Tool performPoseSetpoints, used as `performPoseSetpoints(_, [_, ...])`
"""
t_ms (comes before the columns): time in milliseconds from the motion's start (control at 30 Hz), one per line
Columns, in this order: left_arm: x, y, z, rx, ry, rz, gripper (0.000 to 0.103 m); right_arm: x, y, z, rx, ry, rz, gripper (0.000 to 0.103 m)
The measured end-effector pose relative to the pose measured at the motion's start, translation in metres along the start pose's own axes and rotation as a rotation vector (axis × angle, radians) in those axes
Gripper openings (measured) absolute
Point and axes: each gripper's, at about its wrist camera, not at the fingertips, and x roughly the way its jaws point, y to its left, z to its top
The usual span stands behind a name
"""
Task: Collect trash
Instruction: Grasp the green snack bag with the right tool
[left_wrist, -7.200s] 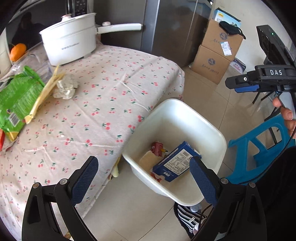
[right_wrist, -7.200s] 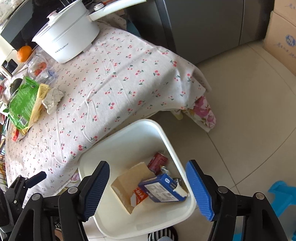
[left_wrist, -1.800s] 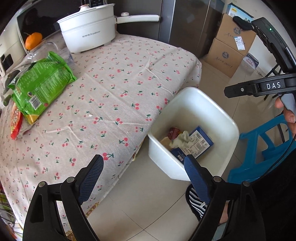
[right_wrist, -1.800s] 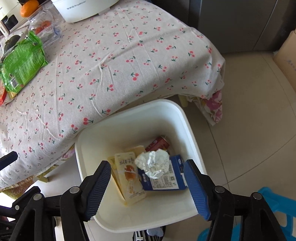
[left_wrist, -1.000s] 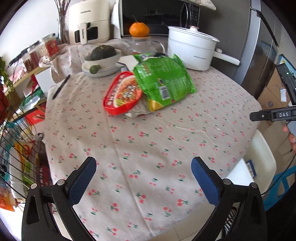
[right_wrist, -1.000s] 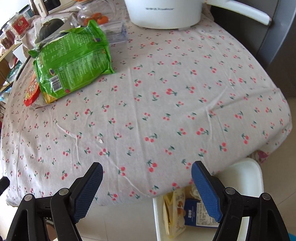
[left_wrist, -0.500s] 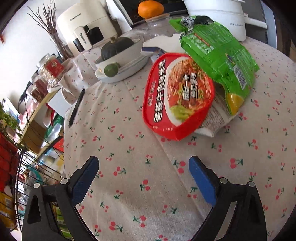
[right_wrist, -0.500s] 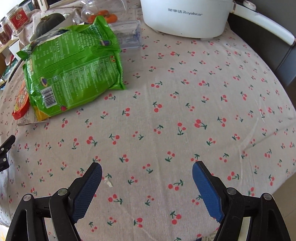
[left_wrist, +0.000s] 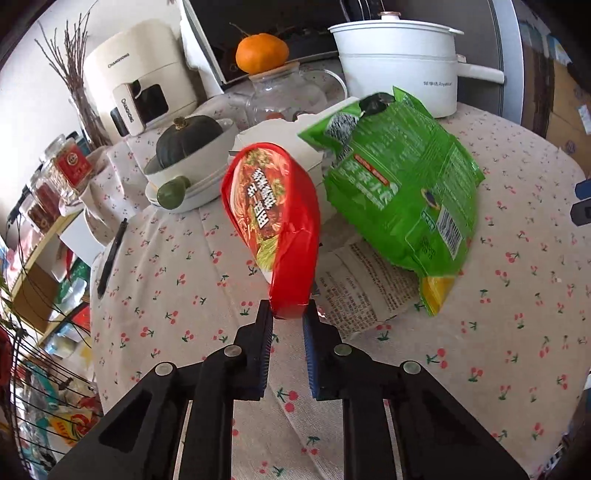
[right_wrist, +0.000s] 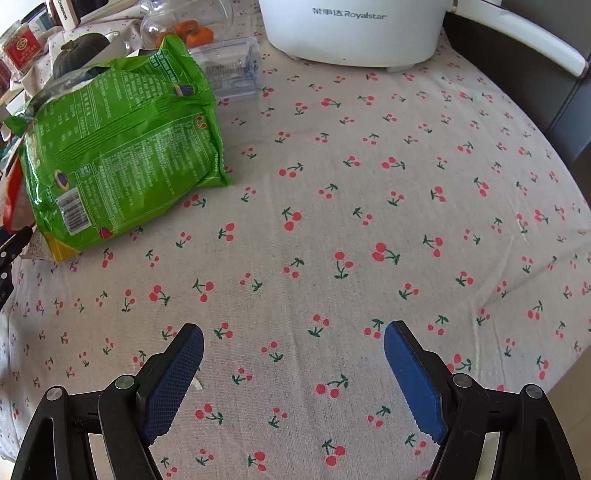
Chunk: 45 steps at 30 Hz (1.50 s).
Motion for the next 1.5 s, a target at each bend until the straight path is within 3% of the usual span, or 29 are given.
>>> performPoseSetpoints(200, [-0.031, 0.001, -0.004, -0.129, 0.043, -0.084, 0.017, -0.017, -0.003, -0.008, 0.009, -0.013, 0.027, 0.084])
performPoseSetpoints(467, [-0.098, 0.002, -0.029, -0.284, -0.021, -0.176, 0.017, -0.036, 0.002, -0.017, 0.022, -0.032, 0.076, 0.084])
performPoseSetpoints(567, [-0.122, 0.009, -0.047, -0.388, -0.059, -0.221, 0.017, -0.038, 0.009, -0.016, 0.031, -0.039, 0.107, 0.084])
performPoseSetpoints(700, [-0.134, 0.015, -0.065, -0.475, -0.05, -0.262, 0.017, -0.036, 0.016, -0.013, 0.061, -0.049, 0.184, 0.084])
performPoseSetpoints(800, [-0.136, 0.018, -0.07, -0.465, -0.042, -0.255, 0.017, -0.028, 0.021, 0.004, 0.049, -0.057, 0.23, 0.084])
performPoseSetpoints(1033, [-0.115, 0.034, -0.067, -0.497, -0.007, -0.26, 0.017, 0.005, 0.042, 0.057, -0.156, -0.13, 0.24, 0.084])
performPoseSetpoints(1433, [-0.082, 0.026, -0.063, -0.506, 0.065, -0.277, 0.017, 0.081, 0.031, 0.095, -0.103, -0.078, 0.402, 0.084])
performPoseSetpoints(1467, [-0.081, 0.026, -0.063, -0.513, 0.068, -0.277, 0.017, 0.085, 0.032, 0.093, -0.088, -0.067, 0.418, 0.081])
performPoseSetpoints(1500, [-0.081, 0.027, -0.064, -0.522, 0.069, -0.279, 0.017, 0.082, 0.033, 0.089, -0.095, -0.118, 0.41, 0.067])
